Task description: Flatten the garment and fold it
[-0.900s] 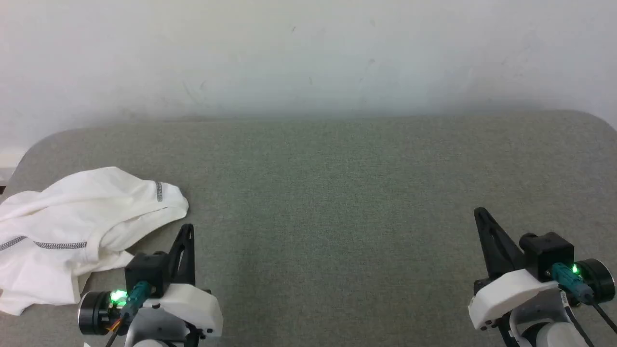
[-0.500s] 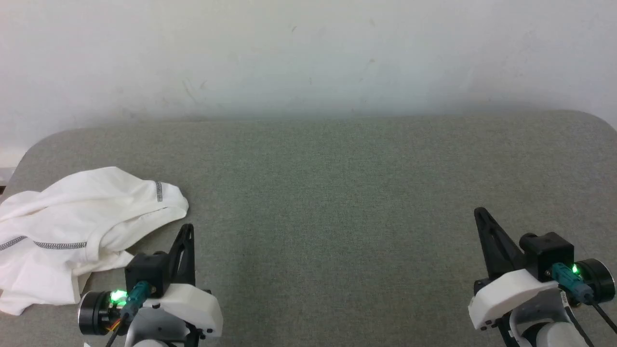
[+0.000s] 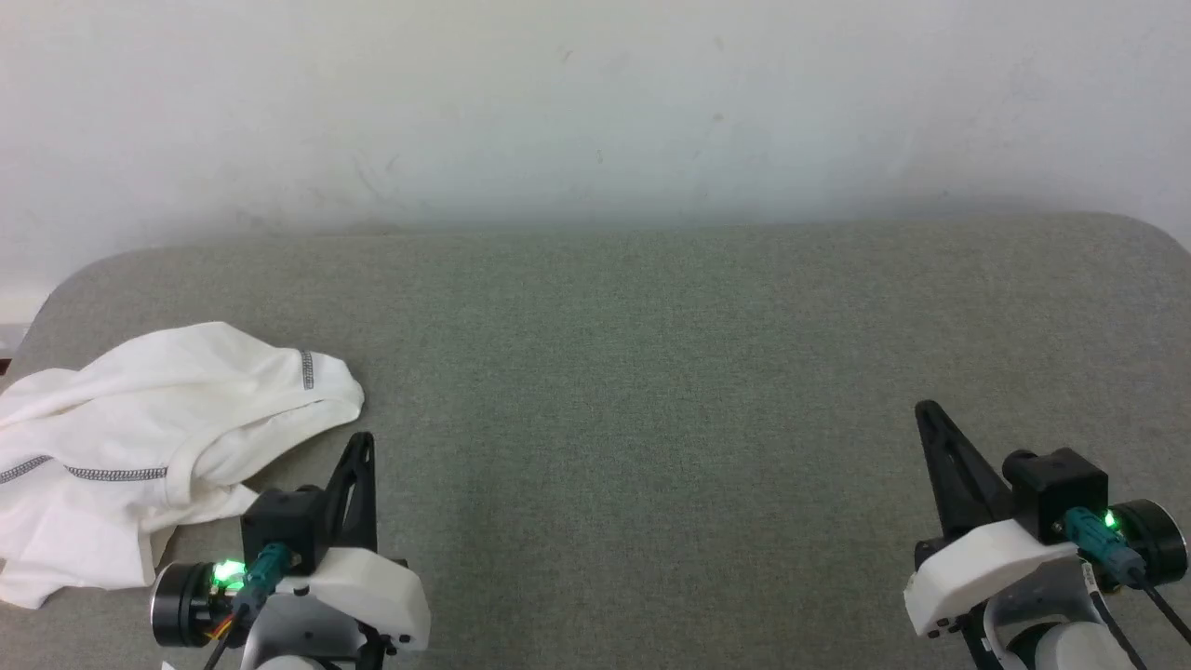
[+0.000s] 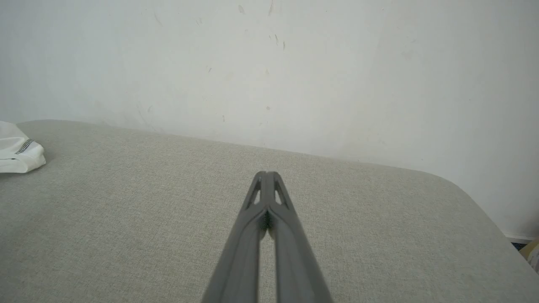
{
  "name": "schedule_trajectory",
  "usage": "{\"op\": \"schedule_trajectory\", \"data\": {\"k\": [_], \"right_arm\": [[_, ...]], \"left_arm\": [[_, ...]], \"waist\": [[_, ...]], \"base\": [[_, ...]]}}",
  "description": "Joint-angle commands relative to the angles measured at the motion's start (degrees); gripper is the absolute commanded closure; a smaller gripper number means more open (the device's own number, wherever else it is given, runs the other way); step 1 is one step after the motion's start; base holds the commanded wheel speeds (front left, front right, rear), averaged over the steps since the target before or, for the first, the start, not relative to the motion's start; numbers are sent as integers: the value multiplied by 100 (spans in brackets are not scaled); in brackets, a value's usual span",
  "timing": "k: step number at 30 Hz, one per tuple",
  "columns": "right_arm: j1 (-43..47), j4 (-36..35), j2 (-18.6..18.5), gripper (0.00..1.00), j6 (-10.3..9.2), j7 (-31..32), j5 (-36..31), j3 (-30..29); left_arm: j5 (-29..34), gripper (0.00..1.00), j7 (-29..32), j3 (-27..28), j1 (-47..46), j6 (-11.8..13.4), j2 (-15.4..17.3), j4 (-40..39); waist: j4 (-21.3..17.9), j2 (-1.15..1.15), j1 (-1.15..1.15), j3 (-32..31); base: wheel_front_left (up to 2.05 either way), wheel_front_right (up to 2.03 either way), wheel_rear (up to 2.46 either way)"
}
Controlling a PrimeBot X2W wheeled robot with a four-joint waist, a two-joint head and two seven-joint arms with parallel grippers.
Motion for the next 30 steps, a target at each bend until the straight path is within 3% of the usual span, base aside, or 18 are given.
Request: {"op": "schedule_trajectory", "data": {"k": [1, 4, 5, 30], "right_arm": [[-2, -14, -1, 100, -5, 2, -12, -4], [-2, -14, -1, 100, -5, 2, -12, -4], [0, 0, 0, 0, 0, 0, 0, 0], [33, 9, 1, 0, -1, -250, 19, -18]], "left_arm": [[38, 100, 2, 23, -72, -8, -13, -29], [38, 100, 2, 23, -72, -8, -13, -29], [0, 0, 0, 0, 0, 0, 0, 0], [-121, 0, -250, -41, 45, 58, -1, 115]], "waist": [[0, 0, 0, 0], [0, 0, 0, 0], [0, 0, 0, 0], [160, 0, 0, -1]], "base": [[0, 0, 0], [0, 0, 0], [0, 0, 0], [0, 0, 0]]}}
